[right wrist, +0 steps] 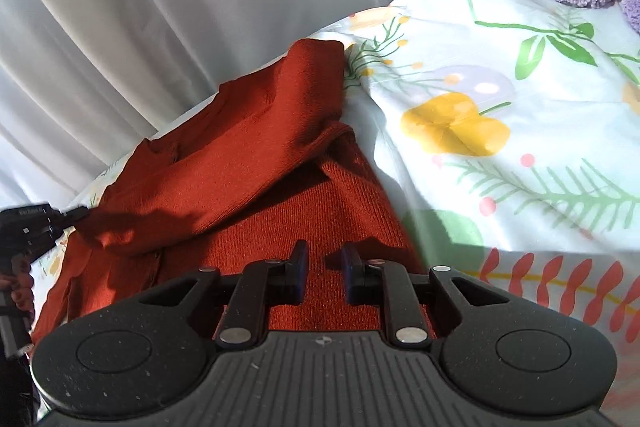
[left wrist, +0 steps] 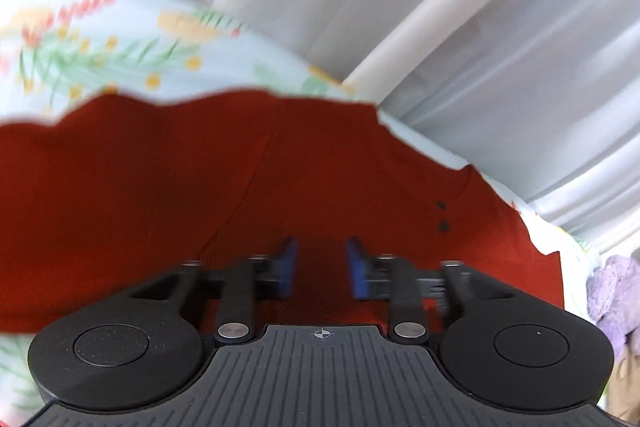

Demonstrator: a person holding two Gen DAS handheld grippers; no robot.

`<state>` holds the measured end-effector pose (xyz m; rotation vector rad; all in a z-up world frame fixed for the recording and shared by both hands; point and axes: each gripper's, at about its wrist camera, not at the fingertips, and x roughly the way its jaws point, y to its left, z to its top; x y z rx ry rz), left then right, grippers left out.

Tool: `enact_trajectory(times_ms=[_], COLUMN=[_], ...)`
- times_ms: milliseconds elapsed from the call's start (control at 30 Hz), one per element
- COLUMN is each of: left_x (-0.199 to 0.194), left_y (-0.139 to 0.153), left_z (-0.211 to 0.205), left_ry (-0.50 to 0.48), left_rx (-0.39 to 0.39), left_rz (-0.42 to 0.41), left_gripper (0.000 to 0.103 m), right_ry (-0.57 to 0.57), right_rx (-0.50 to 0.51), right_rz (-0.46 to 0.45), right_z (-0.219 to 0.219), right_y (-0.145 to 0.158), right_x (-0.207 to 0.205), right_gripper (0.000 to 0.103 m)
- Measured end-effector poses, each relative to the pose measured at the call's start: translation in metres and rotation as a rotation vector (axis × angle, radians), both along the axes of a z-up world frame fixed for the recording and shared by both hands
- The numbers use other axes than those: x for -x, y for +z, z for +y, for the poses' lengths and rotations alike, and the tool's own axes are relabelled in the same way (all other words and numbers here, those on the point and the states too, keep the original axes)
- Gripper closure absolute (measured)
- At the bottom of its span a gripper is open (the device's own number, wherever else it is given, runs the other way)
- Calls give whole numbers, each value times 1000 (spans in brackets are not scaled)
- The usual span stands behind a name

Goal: Fold small clothes

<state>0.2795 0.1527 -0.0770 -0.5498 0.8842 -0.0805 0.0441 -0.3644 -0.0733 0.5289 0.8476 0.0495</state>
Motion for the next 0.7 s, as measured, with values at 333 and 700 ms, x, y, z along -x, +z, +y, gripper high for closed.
enact_trajectory(times_ms=[333,700], left_x=[-7,3], left_y=[-12,57], left_z=[-16,0], left_ry=[-62,90], left_rx=[21,-287], left_rz=[14,-260], left_gripper=[96,97], right_ry=[13,-6], right_rx=[-24,-12], right_rz=[-32,-50], right_z=[3,2], right_y=[21,33], right_x=[-25,-81], right_gripper=[78,63])
